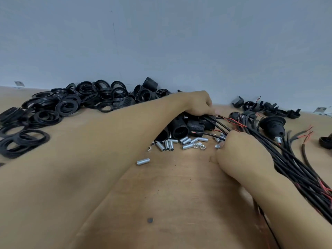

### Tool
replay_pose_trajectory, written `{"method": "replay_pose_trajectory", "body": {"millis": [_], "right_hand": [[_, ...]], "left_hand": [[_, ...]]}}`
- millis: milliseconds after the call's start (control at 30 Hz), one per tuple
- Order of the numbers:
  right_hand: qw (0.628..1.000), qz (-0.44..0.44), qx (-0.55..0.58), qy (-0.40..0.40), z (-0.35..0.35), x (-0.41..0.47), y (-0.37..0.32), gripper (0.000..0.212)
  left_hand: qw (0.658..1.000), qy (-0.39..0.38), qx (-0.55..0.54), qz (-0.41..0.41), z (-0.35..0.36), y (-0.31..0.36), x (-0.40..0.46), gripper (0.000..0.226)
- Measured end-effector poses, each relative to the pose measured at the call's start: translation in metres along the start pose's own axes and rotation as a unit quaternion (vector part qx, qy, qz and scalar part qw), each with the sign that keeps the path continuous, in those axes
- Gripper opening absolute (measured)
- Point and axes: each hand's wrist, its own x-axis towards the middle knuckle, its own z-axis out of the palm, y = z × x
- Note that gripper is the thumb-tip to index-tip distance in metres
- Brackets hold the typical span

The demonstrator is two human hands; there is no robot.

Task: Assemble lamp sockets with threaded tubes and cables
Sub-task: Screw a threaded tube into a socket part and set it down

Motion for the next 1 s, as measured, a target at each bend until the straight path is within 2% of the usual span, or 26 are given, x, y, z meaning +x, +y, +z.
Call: {"method": "replay_pose_trajectory", "body": {"millis": [100,233,367,500,600,667,733,867,933,1000], "right_hand": [[1.0,0.012,0.015,-0.012,-0.003,0.0,0.001,0.035],[0.999,0.029,0.034,-0.02,-0.006,0.001,0.005,0.036],[0.999,0.041,0.02,0.004,-0.004,0.009,0.012,0.011],[0.999,0.054,-0.001,0.004,-0.001,0.012,0.013,0.001],[0.998,0.066,-0.006,0.007,0.0,0.017,0.015,0.015],[0.997,0.075,-0.014,0.01,0.001,0.019,0.016,0.023],[0.996,0.082,-0.02,0.007,0.001,0.02,0.016,0.024],[0.995,0.096,0.004,0.001,-0.003,0.02,0.017,0.017],[0.996,0.089,0.009,0.018,-0.003,0.018,0.016,0.007],[0.996,0.073,0.024,0.053,-0.003,0.016,0.016,0.01]], "left_hand": [[0.999,0.008,0.018,-0.035,-0.008,-0.007,-0.007,0.04],[0.999,-0.008,0.002,-0.041,-0.008,-0.015,-0.013,0.041],[0.999,-0.001,0.021,-0.046,-0.008,-0.013,-0.015,0.044],[0.997,-0.009,0.034,-0.065,-0.022,-0.011,-0.014,0.04],[0.996,-0.036,0.03,-0.079,-0.03,-0.011,-0.013,0.038],[0.997,0.004,-0.022,-0.074,-0.031,-0.014,-0.015,0.034],[0.991,0.08,-0.083,-0.074,-0.034,-0.018,-0.022,0.03],[0.969,0.207,-0.109,-0.086,-0.041,-0.022,-0.054,0.027],[0.952,0.229,-0.193,-0.07,-0.041,-0.015,-0.081,0.022],[0.933,0.223,-0.279,-0.049,-0.037,-0.007,-0.114,0.019]]}}
